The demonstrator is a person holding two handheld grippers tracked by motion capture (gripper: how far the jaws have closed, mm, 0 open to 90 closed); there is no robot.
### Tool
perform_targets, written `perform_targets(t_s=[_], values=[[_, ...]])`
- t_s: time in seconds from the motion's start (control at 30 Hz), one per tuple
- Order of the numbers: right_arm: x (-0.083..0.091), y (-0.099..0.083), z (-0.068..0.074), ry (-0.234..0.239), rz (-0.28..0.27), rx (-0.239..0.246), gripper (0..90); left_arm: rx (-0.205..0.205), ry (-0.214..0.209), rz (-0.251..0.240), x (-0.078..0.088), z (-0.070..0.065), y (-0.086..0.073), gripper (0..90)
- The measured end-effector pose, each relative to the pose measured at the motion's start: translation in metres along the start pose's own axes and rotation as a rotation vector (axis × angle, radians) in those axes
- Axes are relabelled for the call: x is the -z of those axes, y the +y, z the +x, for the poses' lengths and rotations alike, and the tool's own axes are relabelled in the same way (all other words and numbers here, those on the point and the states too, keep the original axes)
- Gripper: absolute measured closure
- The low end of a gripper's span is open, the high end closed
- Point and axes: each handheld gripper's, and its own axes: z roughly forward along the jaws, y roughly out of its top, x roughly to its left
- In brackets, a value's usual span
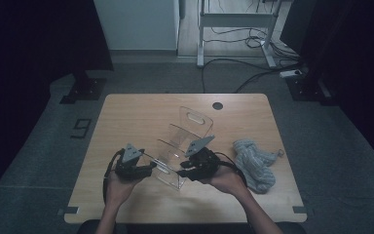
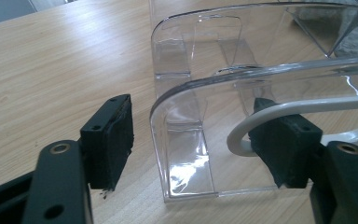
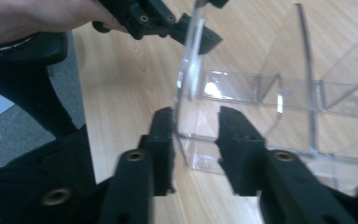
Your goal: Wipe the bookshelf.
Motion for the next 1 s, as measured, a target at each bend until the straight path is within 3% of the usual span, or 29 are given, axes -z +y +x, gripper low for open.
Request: perform_targets(t_s=[0.2, 0.43, 0.67, 0.77, 1.0], values=[[0.017, -0.010, -0.014, -0.055, 0.002, -0.016, 47.7, 0.008, 0.027, 0.009, 0.002, 0.011, 0.000, 32.7], [0.034, -0.034, -0.040, -0.155, 0.009, -0.103, 40.3, 0.045, 0.033, 0.003, 0.002, 0.024, -0.002, 33.9], [0.056, -0.064, -0.067, -0.289, 0.027, -0.183, 33.3, 0.044, 0.031, 0.005, -0.001, 0.023, -0.001, 37.6], [0.066, -0.078, -0.078, -0.321, 0.022, -0.228, 32.7, 0.052, 0.017, 0.004, -0.003, 0.023, -0.002, 40.1], [0.077, -0.113, -0.100, -0.430, 0.042, -0.310, 30.5, 0.073, 0.040, 0.002, -0.004, 0.020, -0.002, 41.5]])
